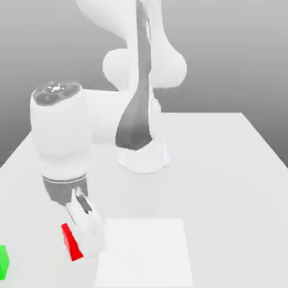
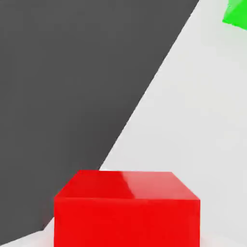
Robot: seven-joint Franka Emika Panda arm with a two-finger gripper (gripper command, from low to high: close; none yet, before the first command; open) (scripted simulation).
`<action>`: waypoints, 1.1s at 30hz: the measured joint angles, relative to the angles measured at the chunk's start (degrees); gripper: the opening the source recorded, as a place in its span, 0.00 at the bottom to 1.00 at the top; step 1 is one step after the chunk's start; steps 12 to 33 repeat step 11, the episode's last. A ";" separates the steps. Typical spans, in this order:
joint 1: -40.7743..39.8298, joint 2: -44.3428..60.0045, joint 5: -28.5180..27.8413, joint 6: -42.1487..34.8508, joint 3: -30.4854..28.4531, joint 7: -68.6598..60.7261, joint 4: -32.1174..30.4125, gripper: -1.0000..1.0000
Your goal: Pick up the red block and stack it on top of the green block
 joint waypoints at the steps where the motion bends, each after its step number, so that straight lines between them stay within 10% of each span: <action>1: -1.43 0.64 0.44 -0.86 -1.21 -0.23 1.48 0.00; 5: -7.13 8.67 3.34 0.46 -4.28 -1.61 7.94 0.00; 6: -7.76 10.79 3.95 1.94 -4.20 -1.97 8.54 1.00; 33: -7.76 10.79 3.95 1.94 -4.20 -1.98 8.54 1.00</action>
